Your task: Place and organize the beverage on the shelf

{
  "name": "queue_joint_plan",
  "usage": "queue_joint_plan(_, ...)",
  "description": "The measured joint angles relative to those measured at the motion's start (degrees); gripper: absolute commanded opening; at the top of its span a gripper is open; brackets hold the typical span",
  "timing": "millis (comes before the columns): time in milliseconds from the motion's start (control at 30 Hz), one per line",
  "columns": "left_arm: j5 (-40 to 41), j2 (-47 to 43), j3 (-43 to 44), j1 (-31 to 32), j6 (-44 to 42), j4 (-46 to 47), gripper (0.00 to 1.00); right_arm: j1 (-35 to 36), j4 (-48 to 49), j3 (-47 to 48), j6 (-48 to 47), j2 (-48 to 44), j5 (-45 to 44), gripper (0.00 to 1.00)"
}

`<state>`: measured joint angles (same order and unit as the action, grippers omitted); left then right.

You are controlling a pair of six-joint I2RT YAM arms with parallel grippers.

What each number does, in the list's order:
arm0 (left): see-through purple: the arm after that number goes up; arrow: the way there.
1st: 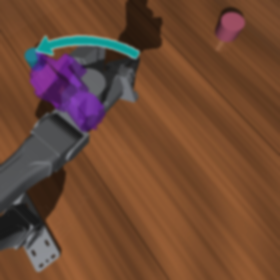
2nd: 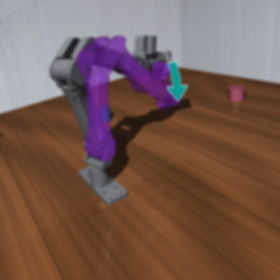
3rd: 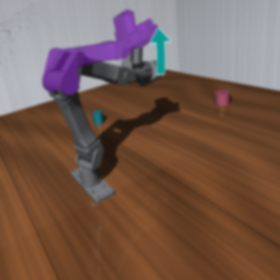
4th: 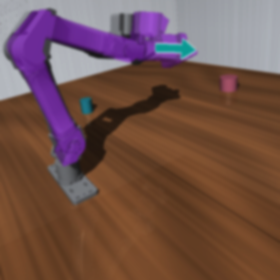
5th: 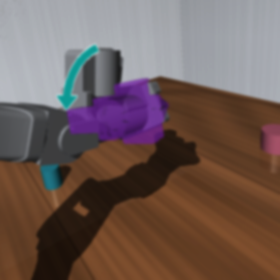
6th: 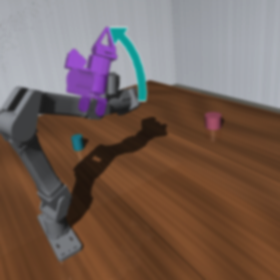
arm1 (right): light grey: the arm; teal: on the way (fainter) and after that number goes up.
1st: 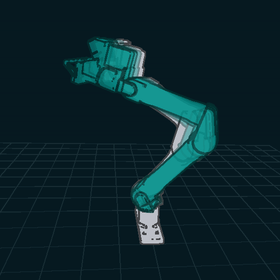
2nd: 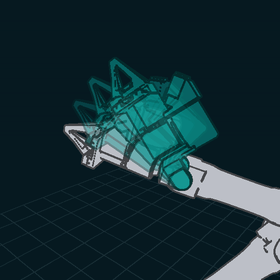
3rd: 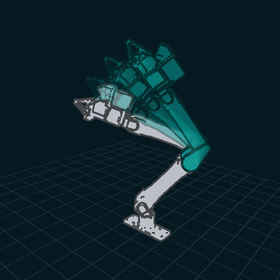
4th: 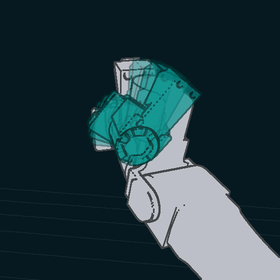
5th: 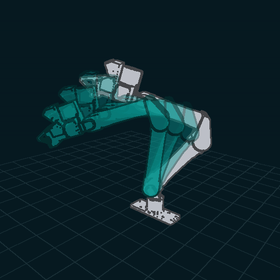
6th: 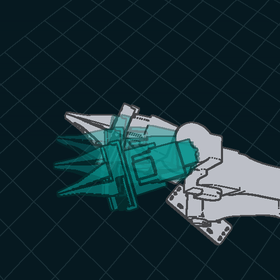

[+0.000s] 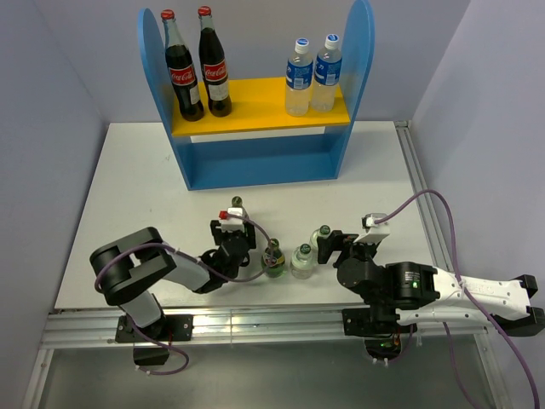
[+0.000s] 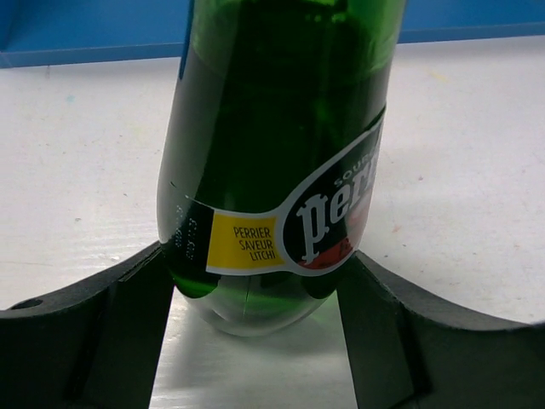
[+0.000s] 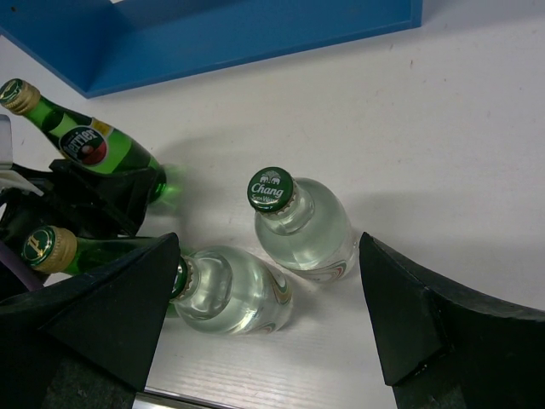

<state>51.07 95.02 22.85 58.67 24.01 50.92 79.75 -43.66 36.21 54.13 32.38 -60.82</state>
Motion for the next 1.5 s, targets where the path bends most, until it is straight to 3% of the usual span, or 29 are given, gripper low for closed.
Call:
queue_joint_plan(367,-4.2,-3.4,1.6,-7.7,-3.7,-5.8,0.00,0.0,0.0,0.0,0.0,-0.1,0.0,0.92)
queue_joint_plan(867,-12.9,-3.2,11.1,-20.6,-7.1,-8.7,0.00,0.0,0.2,0.0,0.0,-0.2,0.0,0.92)
queue_joint_plan(1233,-20.2,7.2,20.4,-31.4,-6.3,-9.7,0.00,0.0,0.4,0.0,0.0,-0.1,0.0,0.92)
queue_joint_plan(1500,-21.5,11.7,24.4,-33.8,-5.7,-9.6,0.00,0.0,0.4,0.0,0.0,0.1,0.0,0.92)
